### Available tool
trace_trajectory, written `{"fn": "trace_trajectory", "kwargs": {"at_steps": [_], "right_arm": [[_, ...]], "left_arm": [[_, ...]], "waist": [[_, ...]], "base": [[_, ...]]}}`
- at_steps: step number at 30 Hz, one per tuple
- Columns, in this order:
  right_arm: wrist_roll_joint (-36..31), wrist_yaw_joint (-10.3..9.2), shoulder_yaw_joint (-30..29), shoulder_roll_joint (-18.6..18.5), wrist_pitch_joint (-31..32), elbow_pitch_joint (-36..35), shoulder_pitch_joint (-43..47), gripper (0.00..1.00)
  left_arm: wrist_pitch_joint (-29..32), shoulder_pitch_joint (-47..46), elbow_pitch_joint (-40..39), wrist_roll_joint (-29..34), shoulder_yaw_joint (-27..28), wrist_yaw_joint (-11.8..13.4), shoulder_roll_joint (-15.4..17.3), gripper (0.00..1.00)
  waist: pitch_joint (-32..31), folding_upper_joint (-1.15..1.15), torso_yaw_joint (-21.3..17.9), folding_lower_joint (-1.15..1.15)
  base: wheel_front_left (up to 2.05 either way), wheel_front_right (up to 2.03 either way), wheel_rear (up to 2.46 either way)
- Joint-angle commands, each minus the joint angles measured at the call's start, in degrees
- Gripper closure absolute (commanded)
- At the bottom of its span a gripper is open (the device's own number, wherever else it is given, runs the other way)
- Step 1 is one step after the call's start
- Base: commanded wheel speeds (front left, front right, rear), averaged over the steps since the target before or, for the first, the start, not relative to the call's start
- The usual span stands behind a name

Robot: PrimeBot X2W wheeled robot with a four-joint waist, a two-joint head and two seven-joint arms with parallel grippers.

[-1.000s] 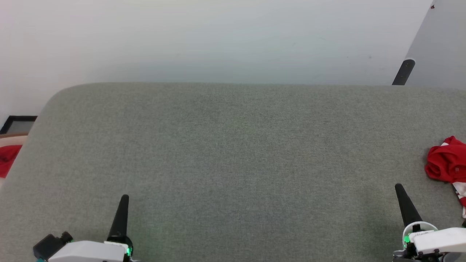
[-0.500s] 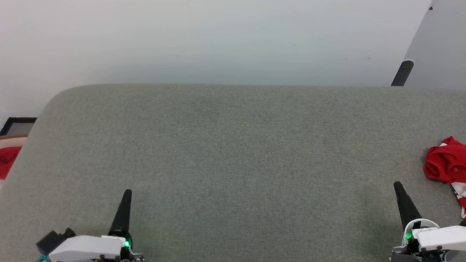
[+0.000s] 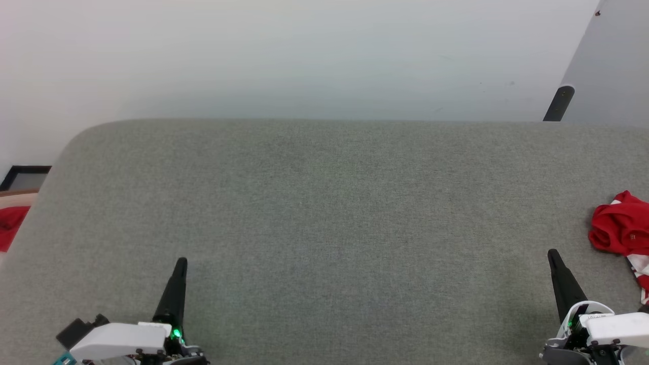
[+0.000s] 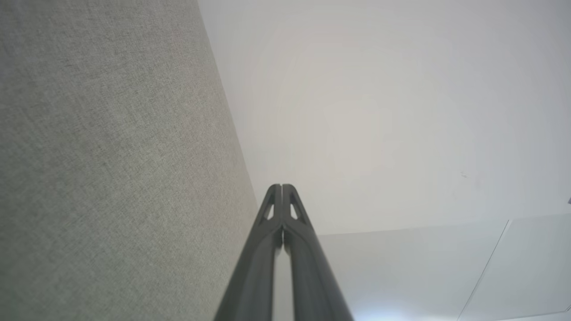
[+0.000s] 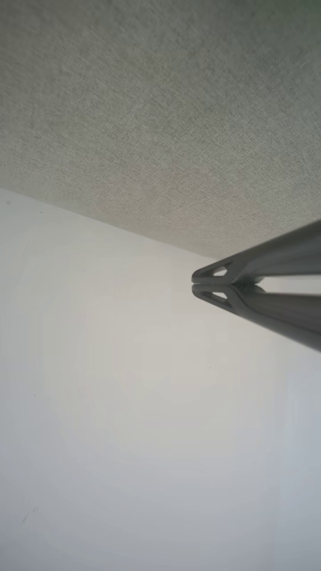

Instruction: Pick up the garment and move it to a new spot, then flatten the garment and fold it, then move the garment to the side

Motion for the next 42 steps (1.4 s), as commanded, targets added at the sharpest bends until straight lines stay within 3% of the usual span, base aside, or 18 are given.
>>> {"fn": "trace_trajectory", "kwargs": {"at_steps": [1, 21, 42], "right_arm": [[1.3, 0.03, -0.2, 0.1, 0.3, 0.1, -0.7, 1.0], [7.8, 0.02, -0.6, 0.7, 1.2, 1.5, -1.9, 1.0], [7.5, 0.02, -0.6, 0.7, 1.2, 1.4, -1.5, 1.0]], "left_arm": [[0.3, -0.7, 0.1, -1.2, 0.2, 0.0, 0.0, 1.0], [2.5, -2.1, 1.2, -7.6, 0.6, 0.0, -0.9, 1.0], [2.6, -2.1, 1.1, -7.2, 0.9, 0.0, -1.0, 1.0]], "waist": [[0.0, 0.0, 0.0, 0.0], [-0.4, 0.0, -0.2, 0.0], [-0.4, 0.0, -0.2, 0.0]], "base": [[0.0, 0.0, 0.0], [0.0, 0.0, 0.0], [0.0, 0.0, 0.0]]}}
